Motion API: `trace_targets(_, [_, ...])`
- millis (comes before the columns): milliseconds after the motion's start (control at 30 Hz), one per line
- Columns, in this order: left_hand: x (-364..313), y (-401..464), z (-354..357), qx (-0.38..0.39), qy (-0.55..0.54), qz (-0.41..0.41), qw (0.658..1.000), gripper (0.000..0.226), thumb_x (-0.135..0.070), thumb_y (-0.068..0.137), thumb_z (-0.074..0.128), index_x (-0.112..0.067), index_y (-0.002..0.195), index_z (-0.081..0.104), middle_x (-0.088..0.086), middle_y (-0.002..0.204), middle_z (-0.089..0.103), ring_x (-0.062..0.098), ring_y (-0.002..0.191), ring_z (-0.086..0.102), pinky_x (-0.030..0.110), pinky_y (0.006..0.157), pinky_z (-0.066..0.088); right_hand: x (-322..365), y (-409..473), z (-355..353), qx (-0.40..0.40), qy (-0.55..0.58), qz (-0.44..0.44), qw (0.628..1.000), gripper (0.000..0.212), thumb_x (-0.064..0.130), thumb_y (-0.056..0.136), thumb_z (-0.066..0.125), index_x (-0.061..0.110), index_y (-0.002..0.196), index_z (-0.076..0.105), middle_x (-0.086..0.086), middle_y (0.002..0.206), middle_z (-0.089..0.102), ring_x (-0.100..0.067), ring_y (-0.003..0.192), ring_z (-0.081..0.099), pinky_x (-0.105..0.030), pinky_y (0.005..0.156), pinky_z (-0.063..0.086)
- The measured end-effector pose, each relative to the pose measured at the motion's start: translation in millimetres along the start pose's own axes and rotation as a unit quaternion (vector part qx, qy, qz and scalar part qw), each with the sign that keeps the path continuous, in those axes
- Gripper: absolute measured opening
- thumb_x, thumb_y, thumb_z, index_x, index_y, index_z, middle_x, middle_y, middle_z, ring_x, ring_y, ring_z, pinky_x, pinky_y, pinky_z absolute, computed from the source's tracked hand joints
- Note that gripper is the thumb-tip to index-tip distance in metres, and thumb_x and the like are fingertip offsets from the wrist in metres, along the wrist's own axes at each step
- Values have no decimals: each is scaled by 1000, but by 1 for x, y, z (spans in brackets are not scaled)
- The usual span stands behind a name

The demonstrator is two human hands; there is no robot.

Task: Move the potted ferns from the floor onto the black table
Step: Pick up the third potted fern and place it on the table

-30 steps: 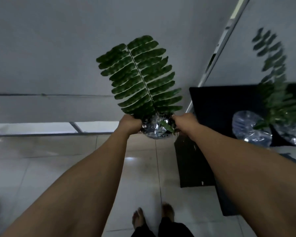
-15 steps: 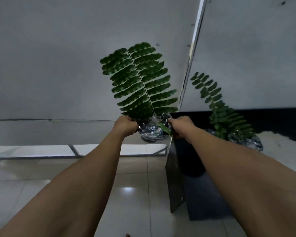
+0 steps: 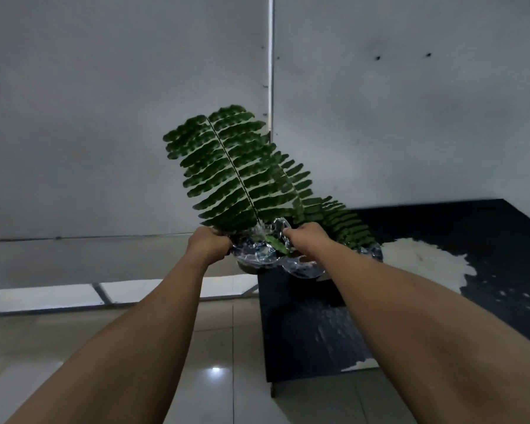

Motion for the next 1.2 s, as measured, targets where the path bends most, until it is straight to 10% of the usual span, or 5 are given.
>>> trace_targets(233, [-32,-36,44,36,24,33,999,9,-9,80,68,-5,84,75,18,90,73,33,90,71,49,89,60,-45,-40,-58,-43,5,28,999,31,36,91,67,8,80,59,-14,89,65,-27,77,66,-33,63,54])
trace_targets(600, [-100,-65,167,77,70,74,992,30,-15,84,67,-2,110,75,19,111,73,36,106,68,35,90,56,-124,-49,-177,-65,49,55,995,38,34,94,64,2,115,65,-16,113,70,-33,100,71,-45,89,59])
trace_targets(1200, [-173,-27,425,86,62,0,994,40,-10,85,71,-8,125,68,9,103,68,14,71,58,25,71,43,-248,92,-368,-21,35,117,992,37,31,94,62,3,119,60,-4,93,64,-19,72,71,-33,66,55])
Point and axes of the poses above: each hand's wrist, its own y-axis towards the middle knuckle, its own z-axis out of the palm, x = y × z, the point moved 2 cm from there along y, towards the middle knuckle
